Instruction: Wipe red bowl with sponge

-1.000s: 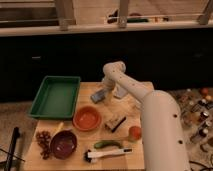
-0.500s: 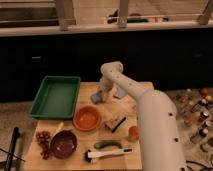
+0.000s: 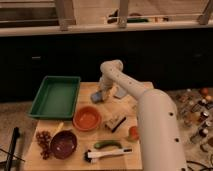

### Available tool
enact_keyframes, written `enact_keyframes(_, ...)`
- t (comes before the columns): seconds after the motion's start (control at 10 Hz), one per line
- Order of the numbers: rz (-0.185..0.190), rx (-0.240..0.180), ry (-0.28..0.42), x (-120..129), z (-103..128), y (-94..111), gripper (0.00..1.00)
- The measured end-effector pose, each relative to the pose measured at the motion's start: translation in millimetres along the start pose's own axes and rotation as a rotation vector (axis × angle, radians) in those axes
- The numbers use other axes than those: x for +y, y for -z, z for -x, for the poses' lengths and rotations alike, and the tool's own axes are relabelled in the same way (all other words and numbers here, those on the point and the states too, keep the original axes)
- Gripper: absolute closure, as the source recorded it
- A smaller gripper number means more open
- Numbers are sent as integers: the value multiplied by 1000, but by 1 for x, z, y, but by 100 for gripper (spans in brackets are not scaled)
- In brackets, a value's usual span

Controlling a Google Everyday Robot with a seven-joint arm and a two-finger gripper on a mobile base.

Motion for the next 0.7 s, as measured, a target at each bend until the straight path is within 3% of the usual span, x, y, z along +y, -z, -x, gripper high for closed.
enact_keyframes(0.7, -46, -1, -29, -29, -22, 59, 100)
